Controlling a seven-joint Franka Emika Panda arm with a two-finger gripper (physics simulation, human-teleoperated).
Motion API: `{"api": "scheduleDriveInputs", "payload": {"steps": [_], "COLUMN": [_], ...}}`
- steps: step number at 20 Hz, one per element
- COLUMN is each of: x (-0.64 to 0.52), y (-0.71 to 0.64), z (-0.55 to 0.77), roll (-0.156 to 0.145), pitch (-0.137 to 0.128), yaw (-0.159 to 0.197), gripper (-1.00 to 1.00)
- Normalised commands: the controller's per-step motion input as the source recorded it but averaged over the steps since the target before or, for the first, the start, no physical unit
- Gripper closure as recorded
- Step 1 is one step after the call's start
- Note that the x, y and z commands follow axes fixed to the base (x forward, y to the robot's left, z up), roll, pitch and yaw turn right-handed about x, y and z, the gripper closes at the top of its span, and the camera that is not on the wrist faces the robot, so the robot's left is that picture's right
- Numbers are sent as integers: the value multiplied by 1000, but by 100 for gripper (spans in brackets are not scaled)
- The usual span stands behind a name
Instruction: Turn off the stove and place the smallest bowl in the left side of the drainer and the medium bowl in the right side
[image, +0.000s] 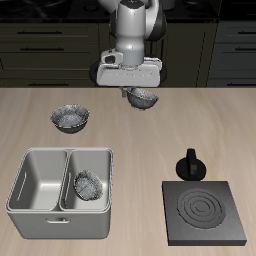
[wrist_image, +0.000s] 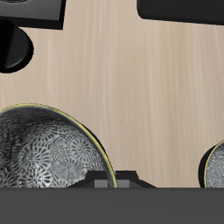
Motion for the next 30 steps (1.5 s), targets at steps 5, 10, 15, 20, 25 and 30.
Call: {"api": "scheduleDriveInputs", "payload": {"steps": [5,10,15,20,25,30], "x": [83,-3,86,136,231,210], "y": [-548,-517,-570,-616,-398,-263], "z": [114,119,144,66,53,214], "roll": [-30,-42,-35,-15,-49,-63], "pitch": [22,2,15,45,25,-14], "yaw": [27,5,-23,-53,-21,-14], "gripper": [100,100,100,100,100,100]}}
